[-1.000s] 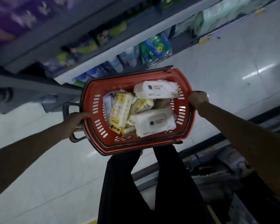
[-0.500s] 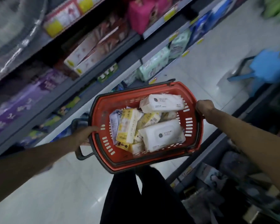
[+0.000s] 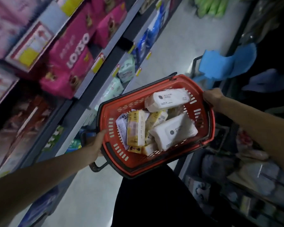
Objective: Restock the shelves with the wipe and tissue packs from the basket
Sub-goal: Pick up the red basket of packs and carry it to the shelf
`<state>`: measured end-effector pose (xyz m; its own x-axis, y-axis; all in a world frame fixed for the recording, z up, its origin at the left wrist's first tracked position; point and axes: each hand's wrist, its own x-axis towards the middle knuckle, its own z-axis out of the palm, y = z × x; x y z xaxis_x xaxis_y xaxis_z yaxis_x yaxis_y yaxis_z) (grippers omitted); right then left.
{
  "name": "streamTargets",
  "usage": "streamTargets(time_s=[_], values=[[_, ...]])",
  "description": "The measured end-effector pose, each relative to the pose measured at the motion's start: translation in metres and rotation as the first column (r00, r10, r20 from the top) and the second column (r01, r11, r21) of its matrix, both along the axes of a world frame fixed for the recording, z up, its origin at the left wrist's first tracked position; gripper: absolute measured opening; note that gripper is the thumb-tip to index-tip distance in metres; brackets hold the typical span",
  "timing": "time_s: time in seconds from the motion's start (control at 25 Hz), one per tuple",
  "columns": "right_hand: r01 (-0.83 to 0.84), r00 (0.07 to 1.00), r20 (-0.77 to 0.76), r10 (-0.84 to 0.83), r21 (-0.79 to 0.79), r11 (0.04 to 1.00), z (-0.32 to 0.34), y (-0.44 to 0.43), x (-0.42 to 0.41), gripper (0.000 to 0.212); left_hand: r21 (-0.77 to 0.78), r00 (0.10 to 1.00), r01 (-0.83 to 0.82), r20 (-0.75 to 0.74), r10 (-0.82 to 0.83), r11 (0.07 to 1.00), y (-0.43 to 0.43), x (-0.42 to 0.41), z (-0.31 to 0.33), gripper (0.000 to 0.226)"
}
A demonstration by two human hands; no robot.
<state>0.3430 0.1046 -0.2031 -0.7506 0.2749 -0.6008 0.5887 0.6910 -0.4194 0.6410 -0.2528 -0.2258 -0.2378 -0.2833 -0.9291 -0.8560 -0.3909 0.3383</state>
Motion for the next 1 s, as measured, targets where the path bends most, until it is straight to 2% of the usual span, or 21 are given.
streamTargets(time_s=[0.16,0.32,0.48,0.56,0.64,0.8,0.92,1.0], values=[[0.071,0.996,-0.059,-0.073,-0.035,0.997,-0.009,0.025,-0.105,0.012,0.004,1.000,0.003,0.020,-0.003,1.000,0.019,-0.107,-0.002,0.034],[0.065,0.997,-0.035,-0.065,-0.002,0.998,-0.031,0.046,-0.221,0.011,-0.017,0.997,-0.073,0.007,0.073,0.997,0.046,-0.211,-0.005,0.033],[-0.126,0.992,-0.006,0.127,0.057,0.990,-0.062,0.058,-0.358,0.011,-0.040,0.984,-0.179,0.013,0.180,0.983,0.091,-0.314,-0.010,0.034],[-0.242,0.970,0.037,0.240,0.072,0.968,-0.098,0.078,-0.432,0.022,-0.082,0.973,-0.220,0.045,0.225,0.972,0.104,-0.360,-0.016,0.043],[-0.235,0.971,0.060,0.231,0.067,0.970,-0.117,0.085,-0.499,0.025,-0.081,0.963,-0.259,0.059,0.264,0.962,0.113,-0.404,-0.017,0.045],[-0.143,0.990,0.012,0.142,0.044,0.989,-0.073,0.050,-0.580,0.013,-0.100,0.942,-0.322,0.065,0.329,0.942,0.123,-0.493,-0.025,0.045],[-0.180,0.983,0.022,0.180,0.025,0.983,-0.081,0.041,-0.661,0.030,-0.114,0.919,-0.375,0.082,0.385,0.920,0.129,-0.551,-0.034,0.050],[-0.211,0.977,0.040,0.210,0.015,0.977,-0.079,0.031,-0.704,0.031,-0.124,0.907,-0.402,0.084,0.413,0.907,0.132,-0.590,-0.036,0.051]])
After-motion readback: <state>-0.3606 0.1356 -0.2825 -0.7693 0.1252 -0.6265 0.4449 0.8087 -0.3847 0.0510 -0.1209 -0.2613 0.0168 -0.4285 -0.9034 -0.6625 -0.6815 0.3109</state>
